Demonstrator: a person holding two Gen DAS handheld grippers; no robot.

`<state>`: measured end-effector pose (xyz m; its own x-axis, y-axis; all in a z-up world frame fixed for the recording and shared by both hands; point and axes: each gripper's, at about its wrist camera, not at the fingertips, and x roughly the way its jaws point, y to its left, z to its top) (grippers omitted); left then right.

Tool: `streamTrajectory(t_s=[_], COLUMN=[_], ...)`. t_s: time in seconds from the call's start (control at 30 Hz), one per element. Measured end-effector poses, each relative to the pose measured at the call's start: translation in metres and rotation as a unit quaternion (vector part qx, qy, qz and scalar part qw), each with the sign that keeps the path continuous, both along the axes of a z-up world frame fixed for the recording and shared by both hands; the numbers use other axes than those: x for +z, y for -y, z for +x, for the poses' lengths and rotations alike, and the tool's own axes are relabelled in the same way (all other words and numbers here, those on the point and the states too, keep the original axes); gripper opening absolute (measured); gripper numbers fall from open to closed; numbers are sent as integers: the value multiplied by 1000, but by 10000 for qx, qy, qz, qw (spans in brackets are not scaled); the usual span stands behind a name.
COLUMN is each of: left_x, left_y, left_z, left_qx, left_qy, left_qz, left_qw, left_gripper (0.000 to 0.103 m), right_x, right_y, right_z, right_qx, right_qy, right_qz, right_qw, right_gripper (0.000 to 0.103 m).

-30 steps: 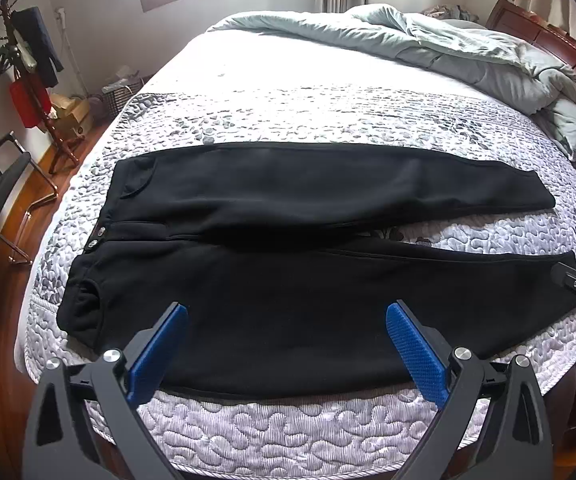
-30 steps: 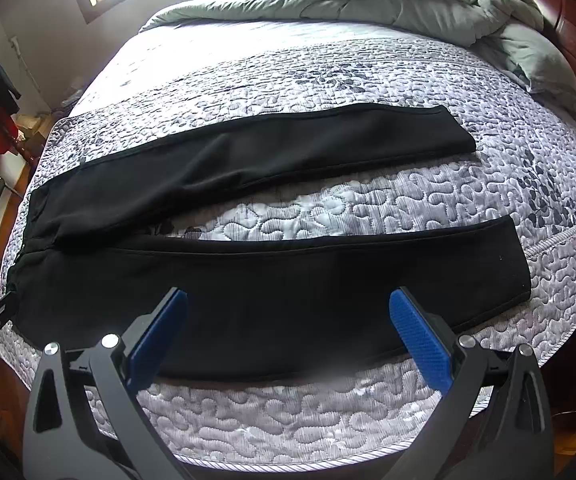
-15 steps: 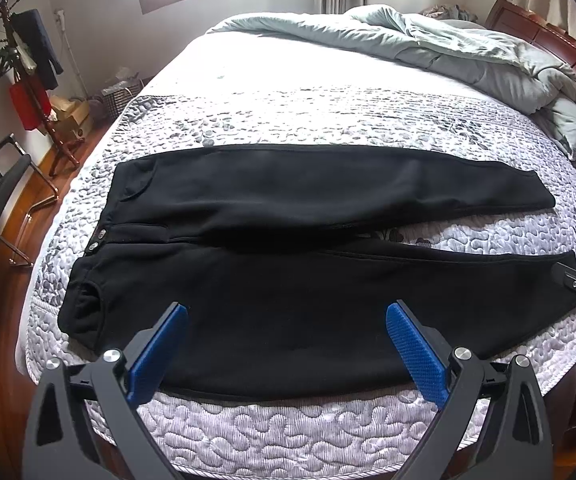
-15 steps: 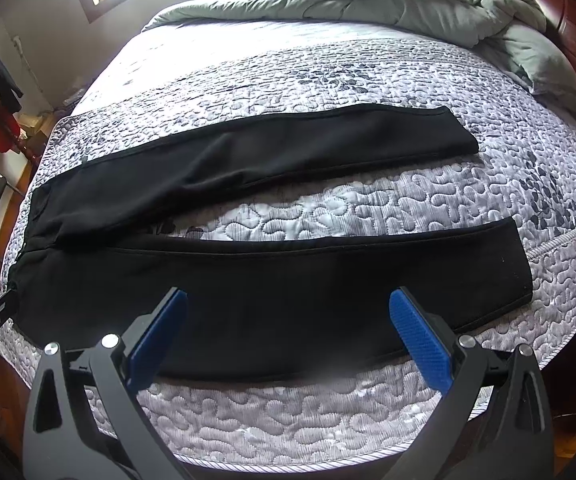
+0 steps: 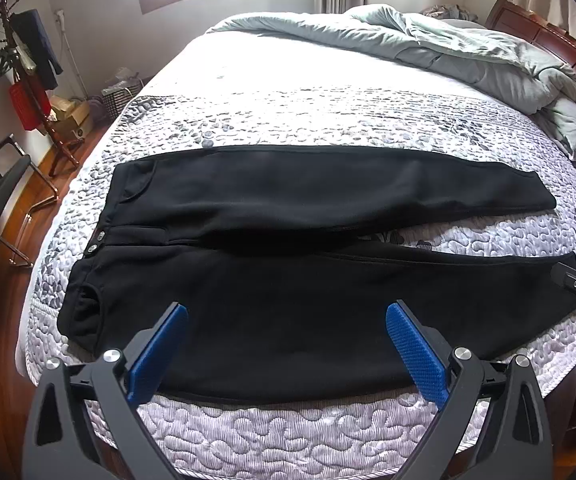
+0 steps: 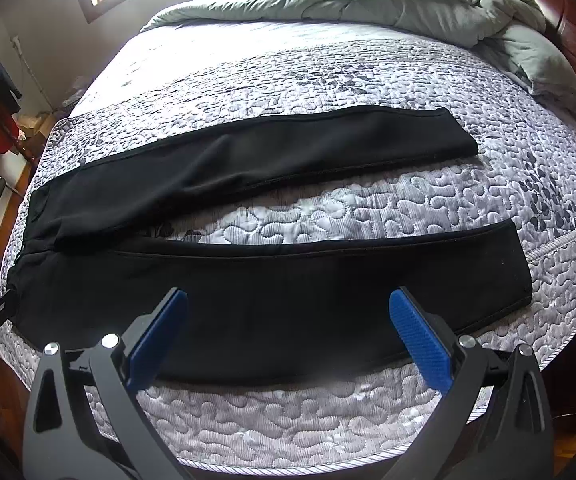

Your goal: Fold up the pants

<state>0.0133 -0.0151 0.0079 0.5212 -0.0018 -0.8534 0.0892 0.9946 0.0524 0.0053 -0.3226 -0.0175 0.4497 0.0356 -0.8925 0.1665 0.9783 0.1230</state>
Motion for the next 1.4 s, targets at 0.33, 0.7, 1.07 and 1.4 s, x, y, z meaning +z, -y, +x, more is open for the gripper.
streamTrajectory(t_s=[0.33,0.7,1.07,1.4], left_x=[0,3,2,-7], left_y=[0,3,3,3], left_z=[2,7,7,12], left_qx=[0,-28,-27,-7], left_qy=[-2,13,2,-76], left_qz=[10,35,43,91], left_qw=[10000,10000,10000,9999], left_gripper=[99,99,99,99], right_x=[-1,-2,-6,-11], right_y=[2,3,5,8], right_z=[0,1,2,5], right_qx=[-9,-20,-34,-21], right_qy=[-12,-17,-43,-62], right_qz=[-3,11,31,56], right_qw=[10000,10000,10000,10000], right_gripper=[100,100,100,100])
